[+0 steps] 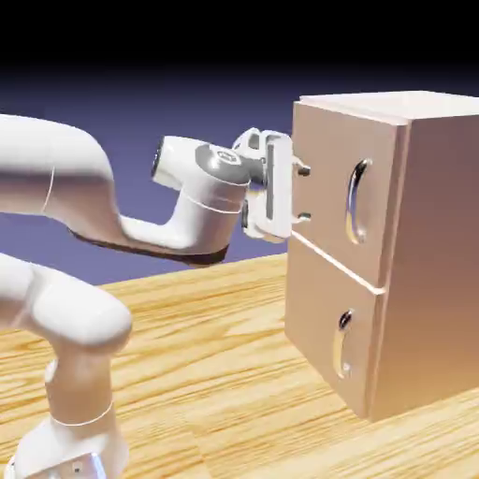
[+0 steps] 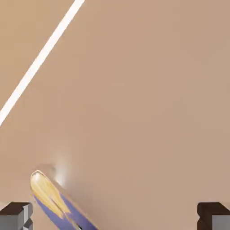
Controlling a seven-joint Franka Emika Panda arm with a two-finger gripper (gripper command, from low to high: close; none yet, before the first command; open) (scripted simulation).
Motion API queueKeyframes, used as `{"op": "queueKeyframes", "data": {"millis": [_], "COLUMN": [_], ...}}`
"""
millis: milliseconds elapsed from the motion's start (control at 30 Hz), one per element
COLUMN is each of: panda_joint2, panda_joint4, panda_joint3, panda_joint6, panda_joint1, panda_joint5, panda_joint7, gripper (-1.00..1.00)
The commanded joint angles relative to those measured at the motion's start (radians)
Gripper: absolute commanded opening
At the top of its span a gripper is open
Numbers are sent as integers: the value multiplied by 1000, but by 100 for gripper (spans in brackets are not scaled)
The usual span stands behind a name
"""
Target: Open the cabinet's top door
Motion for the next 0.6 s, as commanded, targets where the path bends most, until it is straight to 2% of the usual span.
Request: {"op": "queueKeyframes", "data": {"millis": [0,567], "panda_joint2": [-8,-141], "panda_joint4": [3,53], "panda_joint3": [-15,-271], "panda_joint6": [-4,-69], "panda_joint1": [12,221], "panda_joint5": [-44,-783], "panda_joint7": [-16,-289], "gripper": [0,0]}}
